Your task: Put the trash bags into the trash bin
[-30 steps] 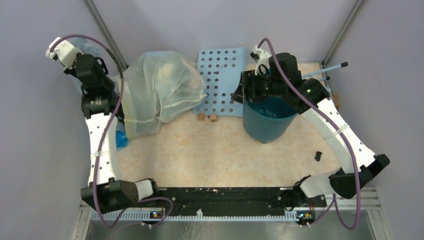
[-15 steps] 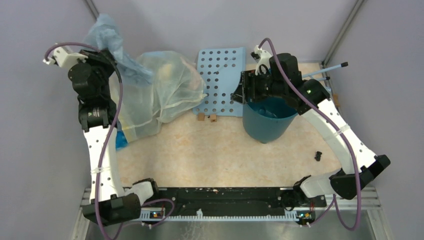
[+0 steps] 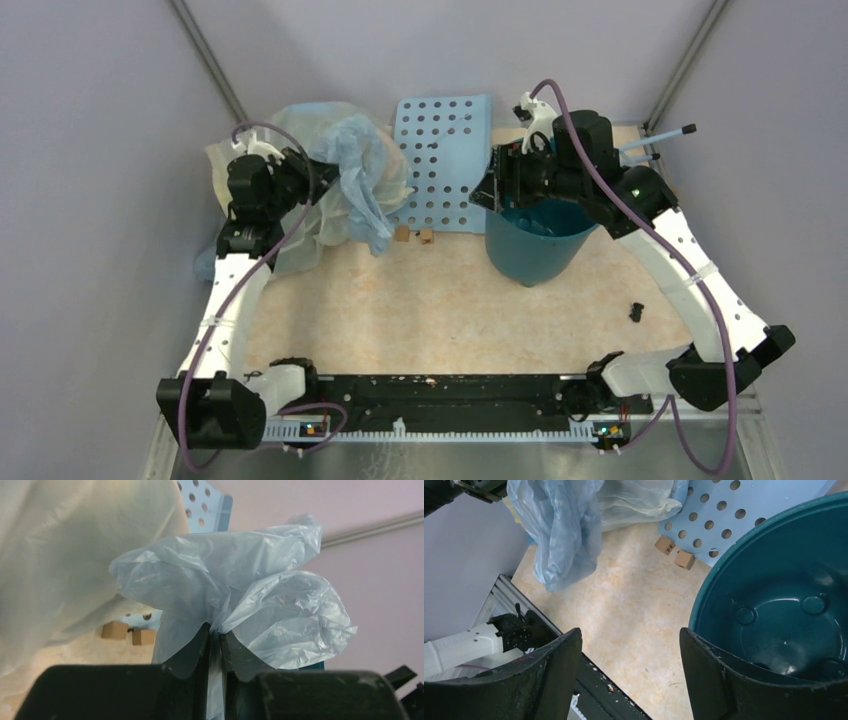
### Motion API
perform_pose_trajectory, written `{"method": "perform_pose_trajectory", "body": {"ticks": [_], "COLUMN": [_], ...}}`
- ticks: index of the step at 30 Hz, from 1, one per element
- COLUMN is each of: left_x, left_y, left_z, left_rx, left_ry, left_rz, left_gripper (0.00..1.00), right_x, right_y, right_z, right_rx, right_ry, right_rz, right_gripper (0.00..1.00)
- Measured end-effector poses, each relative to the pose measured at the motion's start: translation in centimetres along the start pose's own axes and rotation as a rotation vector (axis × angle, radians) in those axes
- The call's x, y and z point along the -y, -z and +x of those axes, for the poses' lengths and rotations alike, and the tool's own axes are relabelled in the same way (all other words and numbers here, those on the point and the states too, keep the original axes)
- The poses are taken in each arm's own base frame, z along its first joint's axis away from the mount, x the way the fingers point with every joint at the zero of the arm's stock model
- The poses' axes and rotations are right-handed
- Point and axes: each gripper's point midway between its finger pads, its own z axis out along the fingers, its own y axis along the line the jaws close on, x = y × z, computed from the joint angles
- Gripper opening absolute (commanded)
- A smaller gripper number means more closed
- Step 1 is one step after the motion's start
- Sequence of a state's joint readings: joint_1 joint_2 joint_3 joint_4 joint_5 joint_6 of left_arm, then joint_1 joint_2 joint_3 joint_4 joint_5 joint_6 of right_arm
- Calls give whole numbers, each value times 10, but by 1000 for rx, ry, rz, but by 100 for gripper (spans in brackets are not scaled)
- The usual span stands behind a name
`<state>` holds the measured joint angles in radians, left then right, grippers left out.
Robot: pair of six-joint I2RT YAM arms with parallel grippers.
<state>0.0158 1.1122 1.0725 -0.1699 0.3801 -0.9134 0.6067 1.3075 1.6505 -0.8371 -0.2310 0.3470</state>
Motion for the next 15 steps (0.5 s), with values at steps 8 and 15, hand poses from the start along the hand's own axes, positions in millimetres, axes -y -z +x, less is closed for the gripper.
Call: {"method": "perform_pose_trajectory", "body": {"ticks": [8,15], "left_x": [9,45], "left_y": [2,13], "left_z": [79,140], "left_rx": [-220,-414], "left_ry": [-20,-53], "left_rz": [112,223], "left_gripper": [15,11], "right_x": [-2,-11], "right_y": [3,2], "right_z": [2,-10], "right_rx": [-6,68], "right_ry": [-6,-19], "right_rz": [-5,-57], "right_gripper": [70,71]}}
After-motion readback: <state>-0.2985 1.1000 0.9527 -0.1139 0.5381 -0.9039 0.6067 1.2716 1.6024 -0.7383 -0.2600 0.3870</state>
